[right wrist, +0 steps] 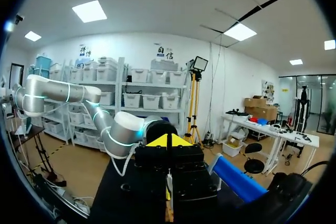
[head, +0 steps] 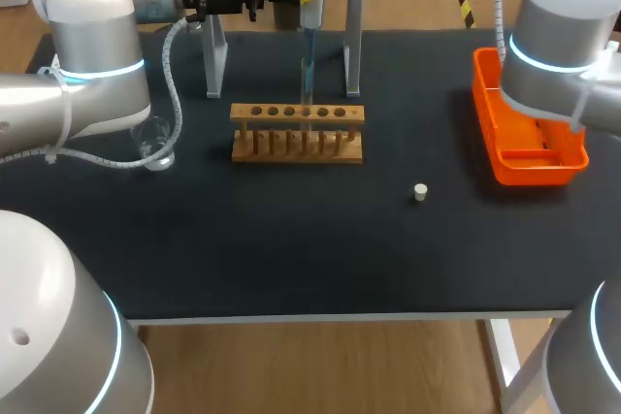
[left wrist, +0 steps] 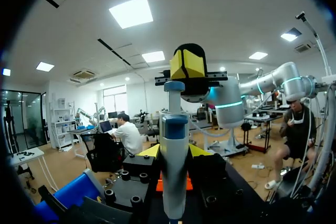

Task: Invert the test tube, pick up the pipette, mount the tip to pipette, aspirate from beaker and dispense into the tube, eject the tip, return the pipette, and cap with the stopper.

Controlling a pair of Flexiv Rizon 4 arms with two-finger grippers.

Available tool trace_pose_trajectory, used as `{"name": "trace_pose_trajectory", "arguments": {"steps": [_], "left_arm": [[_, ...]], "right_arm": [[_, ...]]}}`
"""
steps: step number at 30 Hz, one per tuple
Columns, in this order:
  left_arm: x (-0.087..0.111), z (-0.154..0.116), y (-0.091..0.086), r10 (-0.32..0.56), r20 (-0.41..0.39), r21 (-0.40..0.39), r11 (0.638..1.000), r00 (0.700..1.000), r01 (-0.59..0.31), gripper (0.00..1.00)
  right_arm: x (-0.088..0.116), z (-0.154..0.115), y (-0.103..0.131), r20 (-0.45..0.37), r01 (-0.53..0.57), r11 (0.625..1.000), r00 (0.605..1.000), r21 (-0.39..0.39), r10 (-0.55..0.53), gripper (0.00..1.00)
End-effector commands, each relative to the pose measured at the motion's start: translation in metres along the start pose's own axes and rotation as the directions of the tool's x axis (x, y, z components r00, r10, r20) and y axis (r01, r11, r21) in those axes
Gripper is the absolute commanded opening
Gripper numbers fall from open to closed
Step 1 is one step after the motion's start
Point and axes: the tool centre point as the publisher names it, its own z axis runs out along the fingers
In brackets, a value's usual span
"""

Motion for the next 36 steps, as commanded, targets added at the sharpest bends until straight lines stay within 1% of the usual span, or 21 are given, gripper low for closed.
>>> {"name": "trace_pose_trajectory", "arguments": {"steps": [1,4,14,18,26,36], "left_arm": [[0.000,0.000,0.000,0.000,-0.001,0.001,1.000,1.000,0.000,0.00],[0.000,0.000,0.000,0.000,-0.001,0.001,1.000,1.000,0.000,0.00],[0.000,0.000,0.000,0.000,-0.001,0.001,1.000,1.000,0.000,0.00],[0.000,0.000,0.000,0.000,-0.001,0.001,1.000,1.000,0.000,0.00],[0.000,0.000,0.000,0.000,-0.001,0.001,1.000,1.000,0.000,0.00],[0.000,0.000,0.000,0.000,-0.001,0.001,1.000,1.000,0.000,0.00]], "right_arm": [[-0.002,0.006,0.000,-0.001,-0.014,1.000,1.000,-0.004,0.014,0.00],[-0.003,0.009,0.000,-0.002,-0.033,0.999,0.999,-0.007,0.033,0.00],[0.001,0.018,-0.003,-0.013,-0.044,0.999,0.999,-0.001,0.044,0.00],[-0.001,0.021,-0.003,0.004,-0.023,1.000,1.000,0.002,0.023,0.00],[-0.004,0.026,-0.003,0.007,-0.006,1.000,1.000,0.005,0.006,0.00],[-0.007,0.027,-0.009,0.012,-0.007,1.000,1.000,0.016,0.007,0.00]]}}
